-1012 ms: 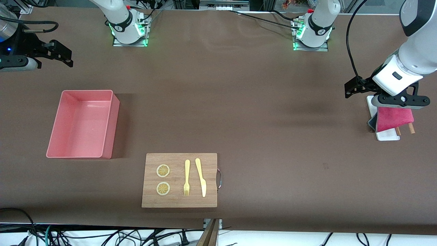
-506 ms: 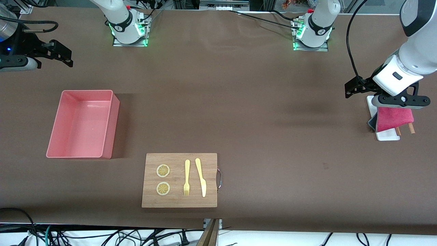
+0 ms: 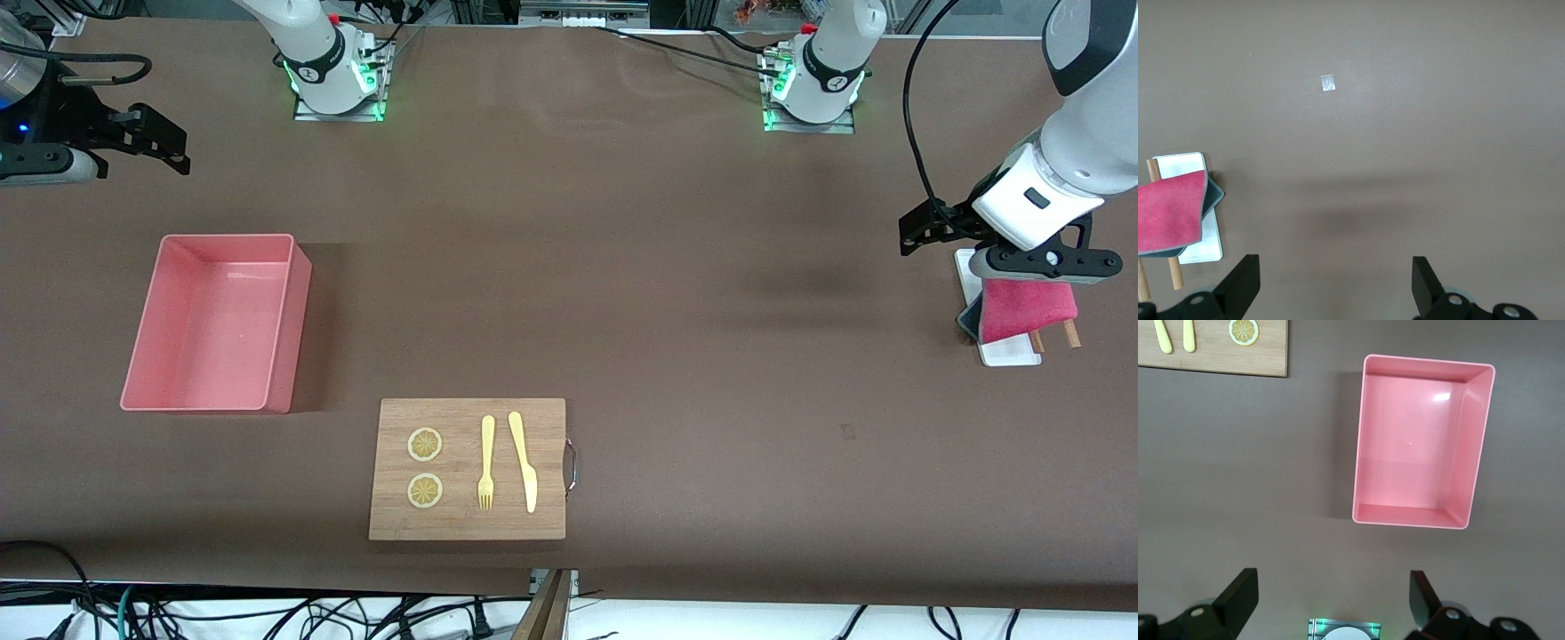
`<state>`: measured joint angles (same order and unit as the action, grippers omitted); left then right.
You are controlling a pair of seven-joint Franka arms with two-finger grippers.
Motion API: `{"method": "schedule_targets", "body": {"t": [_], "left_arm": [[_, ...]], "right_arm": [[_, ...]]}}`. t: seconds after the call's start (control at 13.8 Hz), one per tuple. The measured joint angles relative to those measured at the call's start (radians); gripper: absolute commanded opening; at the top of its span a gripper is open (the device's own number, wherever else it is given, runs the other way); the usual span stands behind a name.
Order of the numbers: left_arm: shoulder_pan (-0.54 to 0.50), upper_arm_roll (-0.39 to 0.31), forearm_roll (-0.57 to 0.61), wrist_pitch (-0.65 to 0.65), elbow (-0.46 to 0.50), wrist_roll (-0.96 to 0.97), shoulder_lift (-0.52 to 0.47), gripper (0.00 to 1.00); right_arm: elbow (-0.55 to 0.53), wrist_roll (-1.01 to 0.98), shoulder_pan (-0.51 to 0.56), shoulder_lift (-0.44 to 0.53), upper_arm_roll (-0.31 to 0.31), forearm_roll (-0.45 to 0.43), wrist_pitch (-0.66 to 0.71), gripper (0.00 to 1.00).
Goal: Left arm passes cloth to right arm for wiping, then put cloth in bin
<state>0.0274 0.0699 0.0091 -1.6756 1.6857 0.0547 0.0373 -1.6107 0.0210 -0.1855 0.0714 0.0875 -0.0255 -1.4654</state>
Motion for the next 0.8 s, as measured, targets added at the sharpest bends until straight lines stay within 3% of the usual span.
{"method": "schedule_targets", "body": {"t": [0.43, 0.8], "left_arm": [[-0.012, -0.005, 0.0, 0.003, 0.0, -0.031, 0.009, 1.0], [-0.159, -0.016, 0.001, 0.003, 0.0, -0.26, 0.073, 1.0]], "right_arm": [[0.0, 0.0, 0.0, 0.0, 0.0, 0.0, 0.0, 1.0], [0.0, 0.0, 0.0, 0.0, 0.0, 0.0, 0.0, 1.0]]}}
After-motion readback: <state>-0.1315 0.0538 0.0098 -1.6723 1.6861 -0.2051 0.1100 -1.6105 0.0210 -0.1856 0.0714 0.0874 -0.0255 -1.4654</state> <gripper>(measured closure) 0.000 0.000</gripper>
